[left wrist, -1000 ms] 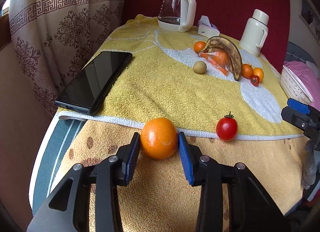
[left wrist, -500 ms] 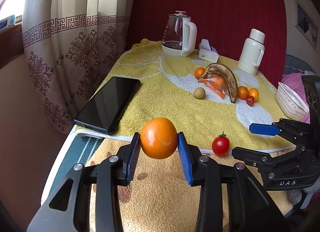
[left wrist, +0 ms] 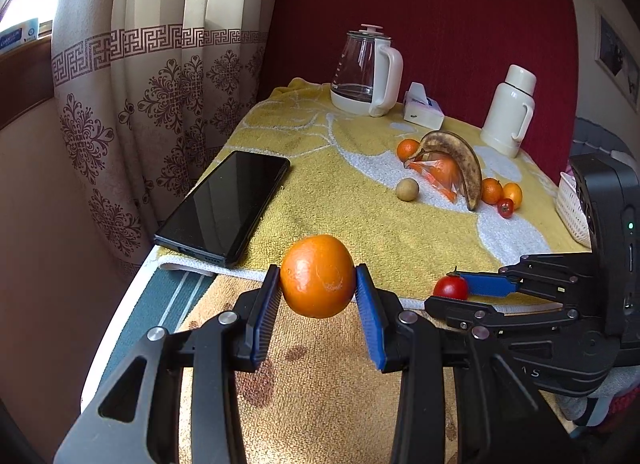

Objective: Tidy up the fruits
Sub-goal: 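Grasp the red tomato with the right tool while the left tool holds the orange, then carry the tomato into the white basket and open the right tool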

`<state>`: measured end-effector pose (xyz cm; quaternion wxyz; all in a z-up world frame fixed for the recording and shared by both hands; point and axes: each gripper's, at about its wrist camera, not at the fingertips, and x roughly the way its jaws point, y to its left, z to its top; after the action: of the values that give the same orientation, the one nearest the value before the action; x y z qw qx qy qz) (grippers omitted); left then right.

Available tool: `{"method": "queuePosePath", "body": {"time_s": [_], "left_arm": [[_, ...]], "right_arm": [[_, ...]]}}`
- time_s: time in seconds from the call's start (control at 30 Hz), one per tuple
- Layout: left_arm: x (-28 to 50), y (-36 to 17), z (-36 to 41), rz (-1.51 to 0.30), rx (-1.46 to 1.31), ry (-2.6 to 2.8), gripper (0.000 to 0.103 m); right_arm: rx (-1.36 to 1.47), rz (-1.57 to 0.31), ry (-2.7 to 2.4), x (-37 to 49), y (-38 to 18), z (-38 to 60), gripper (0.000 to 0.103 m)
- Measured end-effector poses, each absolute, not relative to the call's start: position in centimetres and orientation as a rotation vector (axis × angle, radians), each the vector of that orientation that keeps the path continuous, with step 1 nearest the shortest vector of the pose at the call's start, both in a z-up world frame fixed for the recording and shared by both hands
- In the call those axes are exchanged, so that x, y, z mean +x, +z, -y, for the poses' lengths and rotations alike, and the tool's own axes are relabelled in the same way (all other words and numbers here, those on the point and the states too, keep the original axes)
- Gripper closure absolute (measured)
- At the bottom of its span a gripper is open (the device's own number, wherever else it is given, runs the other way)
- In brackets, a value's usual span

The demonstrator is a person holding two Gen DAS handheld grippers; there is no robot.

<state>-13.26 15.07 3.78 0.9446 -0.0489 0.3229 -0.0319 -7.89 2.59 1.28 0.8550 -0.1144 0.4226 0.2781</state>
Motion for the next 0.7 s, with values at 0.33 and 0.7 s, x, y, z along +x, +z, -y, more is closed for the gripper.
{"method": "queuePosePath", "body": {"time_s": [0.33,0.7], "left_arm": [[-13.3,3.8,-14.6,-0.658,-0.083,-0.067,0.065],[-13.4,4.8,-12.5,-0.639,-0.025,-0.087,0.065]], "right_arm": [[-0.135,-0.852,0.575,-8.4,2.7,0.4,0.073],[0.057,-0.759,0.408,-8.7,5.6,9.3,0.073]]}}
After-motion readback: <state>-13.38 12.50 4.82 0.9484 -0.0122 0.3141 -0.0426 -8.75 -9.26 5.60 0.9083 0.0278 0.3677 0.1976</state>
